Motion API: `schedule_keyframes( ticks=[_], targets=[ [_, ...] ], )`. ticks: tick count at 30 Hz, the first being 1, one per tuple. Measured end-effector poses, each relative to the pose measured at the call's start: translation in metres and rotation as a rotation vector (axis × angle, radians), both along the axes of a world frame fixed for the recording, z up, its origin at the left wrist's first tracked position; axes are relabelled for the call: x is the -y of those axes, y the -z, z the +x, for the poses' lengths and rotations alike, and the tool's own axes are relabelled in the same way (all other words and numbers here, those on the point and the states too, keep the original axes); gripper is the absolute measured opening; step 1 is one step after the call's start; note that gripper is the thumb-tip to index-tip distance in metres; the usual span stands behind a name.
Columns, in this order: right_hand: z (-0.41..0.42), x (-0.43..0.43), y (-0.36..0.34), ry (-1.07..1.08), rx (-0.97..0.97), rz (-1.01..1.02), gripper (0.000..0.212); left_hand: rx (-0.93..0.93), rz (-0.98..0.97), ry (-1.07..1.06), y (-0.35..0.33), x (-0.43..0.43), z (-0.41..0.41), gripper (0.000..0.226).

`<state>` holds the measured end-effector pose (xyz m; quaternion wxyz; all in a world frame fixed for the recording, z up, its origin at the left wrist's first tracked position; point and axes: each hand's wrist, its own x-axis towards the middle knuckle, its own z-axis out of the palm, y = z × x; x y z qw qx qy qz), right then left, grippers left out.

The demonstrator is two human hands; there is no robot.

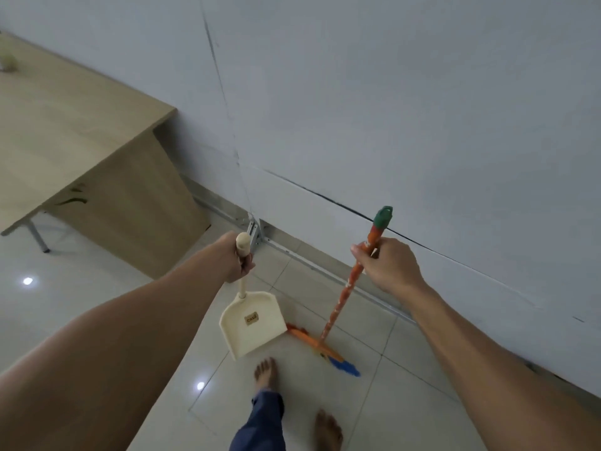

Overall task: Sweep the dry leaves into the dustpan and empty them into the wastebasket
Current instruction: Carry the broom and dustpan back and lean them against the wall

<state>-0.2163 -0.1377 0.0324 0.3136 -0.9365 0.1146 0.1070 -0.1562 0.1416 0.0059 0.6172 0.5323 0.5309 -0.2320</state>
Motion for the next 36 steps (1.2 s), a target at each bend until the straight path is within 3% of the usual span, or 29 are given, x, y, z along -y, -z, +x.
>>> schedule_keyframes(
  ticks=[4,11,22,27,33,36],
  targets=[
    [0.022,-0.003,0.0,0.087,0.039,-0.028,0.029,0.011,-0.031,0.099,0.008,0.019,0.052,0.026],
    [0.041,-0.014,-0.015,0.147,0.063,-0.009,0.032,0.015,-0.08,0.256,0.012,0.057,0.128,0.018],
    [0.056,-0.002,-0.077,0.243,0.144,-0.015,0.031,0.003,-0.092,0.515,0.013,0.126,0.185,0.021],
    [0.073,-0.004,-0.087,0.227,0.149,0.009,0.029,-0.037,-0.08,0.502,0.025,0.149,0.196,0.023],
    [0.105,-0.011,-0.046,0.193,0.098,0.09,0.027,-0.033,-0.044,0.576,0.044,0.168,0.2,0.024],
    [0.126,-0.019,-0.011,0.171,0.044,0.12,0.028,-0.002,-0.119,0.366,0.059,0.169,0.21,0.01]
  ],
)
